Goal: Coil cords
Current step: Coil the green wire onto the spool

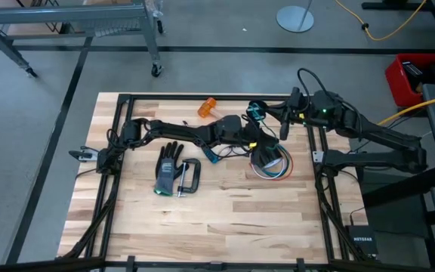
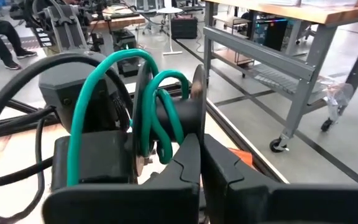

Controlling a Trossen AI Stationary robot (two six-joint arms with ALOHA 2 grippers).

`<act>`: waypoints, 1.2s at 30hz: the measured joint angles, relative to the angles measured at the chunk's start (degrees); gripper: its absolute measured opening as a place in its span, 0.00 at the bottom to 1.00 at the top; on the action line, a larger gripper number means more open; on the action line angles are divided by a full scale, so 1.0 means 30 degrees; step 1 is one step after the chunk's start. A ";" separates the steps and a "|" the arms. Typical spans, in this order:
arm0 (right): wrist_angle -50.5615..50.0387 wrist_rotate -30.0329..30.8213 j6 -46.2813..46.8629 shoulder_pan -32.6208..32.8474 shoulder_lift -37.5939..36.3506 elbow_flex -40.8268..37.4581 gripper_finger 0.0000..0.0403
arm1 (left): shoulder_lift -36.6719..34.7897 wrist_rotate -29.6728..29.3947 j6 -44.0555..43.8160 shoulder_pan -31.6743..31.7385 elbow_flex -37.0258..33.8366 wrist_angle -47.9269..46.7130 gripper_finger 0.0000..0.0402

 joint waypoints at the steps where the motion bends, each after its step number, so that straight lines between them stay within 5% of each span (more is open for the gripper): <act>1: -0.0129 0.0239 -0.0053 0.0005 -0.0160 -0.0002 0.00 | 0.0000 -0.0007 -0.0138 -0.0007 0.0000 0.0025 0.00; 11: -0.2682 0.4676 -0.0263 0.0000 -0.1377 -0.0060 0.00 | -0.0036 -0.0596 -0.0854 -0.0011 0.0066 0.0182 0.00; 36: -0.6367 0.3648 0.0166 0.0007 -0.0388 -0.0060 0.00 | -0.0962 -0.0406 -0.4196 0.0794 0.0066 -0.0928 0.00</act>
